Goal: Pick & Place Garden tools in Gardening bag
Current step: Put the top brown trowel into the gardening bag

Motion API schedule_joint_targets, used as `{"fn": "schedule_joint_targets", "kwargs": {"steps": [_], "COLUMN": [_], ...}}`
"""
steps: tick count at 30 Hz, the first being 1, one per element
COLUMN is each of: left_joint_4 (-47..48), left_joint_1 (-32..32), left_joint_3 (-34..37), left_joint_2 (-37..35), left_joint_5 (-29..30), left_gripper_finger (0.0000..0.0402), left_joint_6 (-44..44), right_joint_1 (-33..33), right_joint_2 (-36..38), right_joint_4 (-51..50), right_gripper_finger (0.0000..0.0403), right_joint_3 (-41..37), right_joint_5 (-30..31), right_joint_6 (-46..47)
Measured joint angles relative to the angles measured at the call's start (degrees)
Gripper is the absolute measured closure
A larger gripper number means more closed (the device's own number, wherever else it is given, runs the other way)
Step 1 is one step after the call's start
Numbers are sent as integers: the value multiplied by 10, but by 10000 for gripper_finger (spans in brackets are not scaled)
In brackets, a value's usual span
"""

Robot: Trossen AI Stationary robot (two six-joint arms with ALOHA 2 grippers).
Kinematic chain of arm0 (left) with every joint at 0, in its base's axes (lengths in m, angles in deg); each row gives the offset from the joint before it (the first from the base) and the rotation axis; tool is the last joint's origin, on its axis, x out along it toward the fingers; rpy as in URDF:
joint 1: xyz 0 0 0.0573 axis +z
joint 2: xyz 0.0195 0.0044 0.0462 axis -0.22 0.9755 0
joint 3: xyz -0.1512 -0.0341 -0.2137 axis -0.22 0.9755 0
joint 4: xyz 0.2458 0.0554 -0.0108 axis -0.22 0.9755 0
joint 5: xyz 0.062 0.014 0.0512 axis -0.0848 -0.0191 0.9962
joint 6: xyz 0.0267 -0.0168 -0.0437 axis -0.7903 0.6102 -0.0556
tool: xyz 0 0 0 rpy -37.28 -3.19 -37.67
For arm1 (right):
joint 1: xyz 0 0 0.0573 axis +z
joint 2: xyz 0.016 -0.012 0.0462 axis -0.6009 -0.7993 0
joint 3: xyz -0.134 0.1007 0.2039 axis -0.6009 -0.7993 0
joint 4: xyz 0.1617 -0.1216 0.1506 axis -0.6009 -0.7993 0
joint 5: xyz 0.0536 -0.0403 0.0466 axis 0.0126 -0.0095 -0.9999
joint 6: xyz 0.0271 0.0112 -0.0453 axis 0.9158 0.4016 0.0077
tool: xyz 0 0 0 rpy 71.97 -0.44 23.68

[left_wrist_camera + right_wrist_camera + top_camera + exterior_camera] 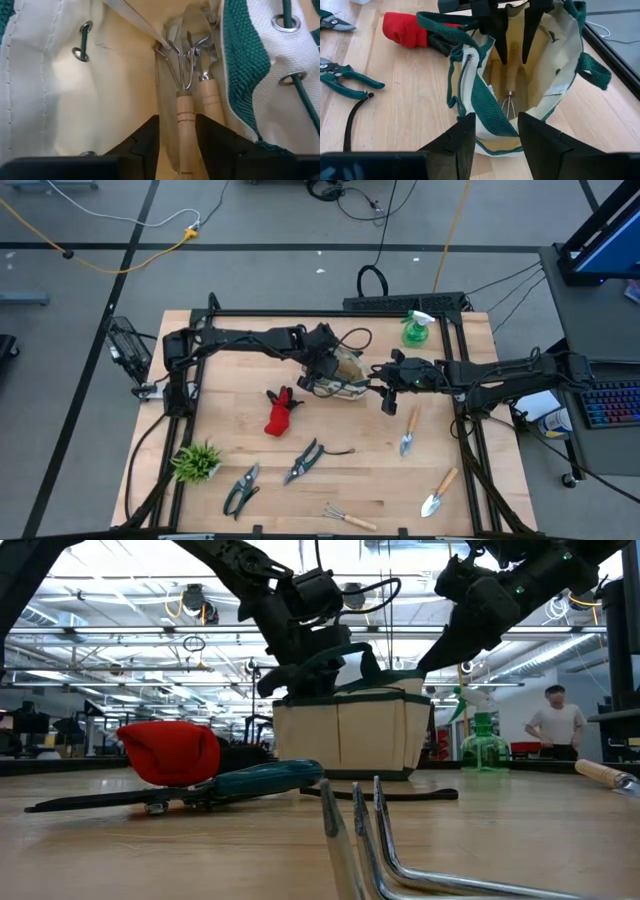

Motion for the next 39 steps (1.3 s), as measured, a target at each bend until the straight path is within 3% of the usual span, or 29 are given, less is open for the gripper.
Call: {"fn": "schedule_joint_targets", "kwargs": {"steps": [6, 13, 24, 39], "left_joint_4": [-1, -1, -1, 4], "left_joint_1": [0, -1, -4, -6], "left_joint_3": [0, 0, 0, 1], "left_joint_2": [0, 0, -30, -115], "left_joint_5": [0, 1, 23, 70], "left_gripper_finger": [243, 251, 283, 284], "left_joint_6": [44, 53, 62, 93], "right_joint_1": [0, 0, 0, 0], "right_joint_2": [0, 0, 0, 9], "right_joint_4": [0, 0, -86, -210], "right_gripper_finger": [259, 259, 259, 259], "right_joint_3": [0, 0, 0, 0], "right_joint_5": [0, 0, -44, -67], "right_joint_6": [0, 27, 142, 310]}}
